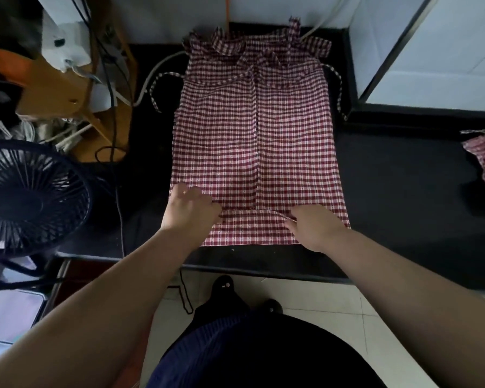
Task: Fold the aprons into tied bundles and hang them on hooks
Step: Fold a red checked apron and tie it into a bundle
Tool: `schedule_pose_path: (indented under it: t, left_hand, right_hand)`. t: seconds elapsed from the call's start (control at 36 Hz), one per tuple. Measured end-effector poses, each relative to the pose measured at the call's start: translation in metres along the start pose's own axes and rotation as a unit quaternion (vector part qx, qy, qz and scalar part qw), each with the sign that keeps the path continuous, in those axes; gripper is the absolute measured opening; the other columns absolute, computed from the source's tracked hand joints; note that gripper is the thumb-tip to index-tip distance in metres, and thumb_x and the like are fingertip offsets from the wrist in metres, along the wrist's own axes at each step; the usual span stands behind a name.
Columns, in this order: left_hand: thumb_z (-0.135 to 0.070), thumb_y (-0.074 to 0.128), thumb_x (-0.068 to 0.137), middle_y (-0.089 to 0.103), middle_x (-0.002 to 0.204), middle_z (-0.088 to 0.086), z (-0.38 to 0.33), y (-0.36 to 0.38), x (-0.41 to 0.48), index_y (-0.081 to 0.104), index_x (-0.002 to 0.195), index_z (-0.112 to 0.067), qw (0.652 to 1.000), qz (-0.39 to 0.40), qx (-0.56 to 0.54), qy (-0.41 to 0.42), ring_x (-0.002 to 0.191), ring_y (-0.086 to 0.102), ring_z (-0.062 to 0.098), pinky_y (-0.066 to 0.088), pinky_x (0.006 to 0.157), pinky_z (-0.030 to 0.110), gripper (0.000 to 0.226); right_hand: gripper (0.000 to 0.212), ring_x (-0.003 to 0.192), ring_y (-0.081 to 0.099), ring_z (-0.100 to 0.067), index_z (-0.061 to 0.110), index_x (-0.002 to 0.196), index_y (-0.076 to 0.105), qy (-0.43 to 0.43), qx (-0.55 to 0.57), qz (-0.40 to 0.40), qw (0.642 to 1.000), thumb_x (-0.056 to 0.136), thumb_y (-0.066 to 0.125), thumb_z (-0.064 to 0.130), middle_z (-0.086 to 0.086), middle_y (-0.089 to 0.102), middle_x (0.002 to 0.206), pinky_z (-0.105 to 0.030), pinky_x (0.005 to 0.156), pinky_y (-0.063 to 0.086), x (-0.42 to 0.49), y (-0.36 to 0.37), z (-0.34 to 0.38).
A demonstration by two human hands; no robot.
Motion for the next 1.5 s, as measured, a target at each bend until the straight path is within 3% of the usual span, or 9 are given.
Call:
schedule_pose_path:
  t: [0.11,0.25,0.44,0.56,0.72,0.89,1.03,1.19,1.5]
  left_hand:
    - [-0.007,0.087,0.053,0.063,0.111,0.002,-0.013,-0.01,-0.018,0.07,0.104,-0.024,0.988,-0.103,-0.109,0.042,0.104,0.051,0.024,0.049,0.083,0.045,0.057]
    - [-0.021,0.041,0.1,0.01,0.159,-0.008,-0.042,0.029,-0.032,0.022,0.15,-0.032,0.974,0.042,-0.209,0.077,0.145,0.009,0.018,0.018,0.116,0.039,0.054]
    - [-0.064,0.018,0.09,-0.018,0.16,-0.005,-0.047,0.047,-0.042,-0.001,0.152,-0.037,0.981,0.072,-0.157,0.086,0.147,-0.016,0.023,-0.003,0.119,0.05,0.07]
    - [-0.064,0.034,0.093,-0.013,0.16,-0.004,-0.044,0.043,-0.036,0.009,0.151,-0.04,0.977,0.079,-0.181,0.079,0.147,-0.015,0.025,-0.001,0.119,0.051,0.067]
    - [-0.062,0.037,0.093,-0.006,0.161,-0.007,-0.038,0.037,-0.032,0.004,0.153,-0.032,0.978,0.072,-0.188,0.063,0.148,-0.007,0.021,0.004,0.119,0.046,0.075]
    - [-0.066,0.043,0.088,-0.002,0.16,-0.012,-0.031,0.035,-0.028,0.007,0.152,-0.034,0.977,0.08,-0.182,0.076,0.147,-0.002,0.018,0.009,0.117,0.045,0.08]
    - [-0.068,0.051,0.081,0.002,0.159,-0.013,-0.026,0.027,-0.027,0.008,0.152,-0.033,0.975,0.082,-0.176,0.112,0.145,0.004,0.015,0.007,0.117,0.043,0.09]
    - [-0.011,0.05,0.087,0.043,0.146,-0.005,0.003,0.007,-0.008,0.042,0.142,-0.033,0.953,0.085,-0.29,0.017,0.131,0.041,0.022,0.039,0.106,0.036,0.06]
    - [-0.026,0.066,0.088,0.065,0.113,0.001,0.077,0.021,0.019,0.068,0.111,-0.019,0.879,0.13,-0.448,-0.095,0.099,0.059,0.017,0.047,0.085,0.029,0.025]
  right_hand:
    - [0.03,0.096,0.058,-0.019,0.011,0.121,0.049,0.015,0.04,-0.018,0.999,0.098,0.05,0.031,-0.005,0.061,0.113,-0.026,0.074,0.041,-0.003,-0.004,-0.006]
    - [0.028,0.094,0.055,-0.016,0.016,0.122,0.049,0.034,0.069,0.015,0.997,0.095,0.053,0.021,0.0,0.056,0.113,-0.025,0.072,0.042,-0.005,-0.01,-0.013]
    - [0.011,0.077,0.061,-0.018,0.016,0.095,0.056,0.177,0.197,-0.045,0.963,0.09,0.052,0.025,0.0,0.061,0.087,-0.031,0.065,0.051,-0.023,-0.014,-0.07]
    - [0.026,0.071,0.058,-0.018,0.014,0.11,0.038,0.264,0.307,-0.148,0.902,0.092,0.054,0.023,-0.002,0.055,0.082,-0.032,0.059,0.046,-0.041,-0.016,-0.098]
    - [0.013,0.085,0.056,-0.026,0.009,0.1,0.056,0.098,-0.037,-0.297,0.949,0.089,0.053,0.017,-0.01,0.059,0.097,-0.037,0.073,0.044,-0.044,-0.04,-0.049]
    - [0.065,0.128,0.037,-0.019,0.026,0.144,0.035,-0.076,-0.073,-0.048,0.993,0.089,0.046,0.059,0.004,0.039,0.138,-0.035,0.109,0.028,-0.024,0.013,-0.005]
    - [0.041,0.106,0.054,-0.018,0.021,0.128,0.054,-0.117,-0.126,-0.104,0.98,0.101,0.031,0.04,0.002,0.052,0.124,-0.031,0.092,0.039,-0.02,-0.001,0.003]
    - [0.03,0.085,0.058,-0.017,0.019,0.093,0.056,-0.075,0.012,-0.039,0.996,0.1,0.035,0.039,0.003,0.062,0.093,-0.035,0.083,0.049,-0.005,-0.024,-0.009]
    - [0.005,0.081,0.054,-0.012,0.021,0.087,0.052,0.062,0.005,0.039,0.997,0.09,0.05,0.024,0.007,0.054,0.089,-0.023,0.067,0.043,0.01,-0.041,-0.055]
Point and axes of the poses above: each hand's wrist, its own x-axis towards the middle knuckle, its own y-axis out of the palm, z = x × y, the point moved 9 cm from there along x, towards the middle knuckle
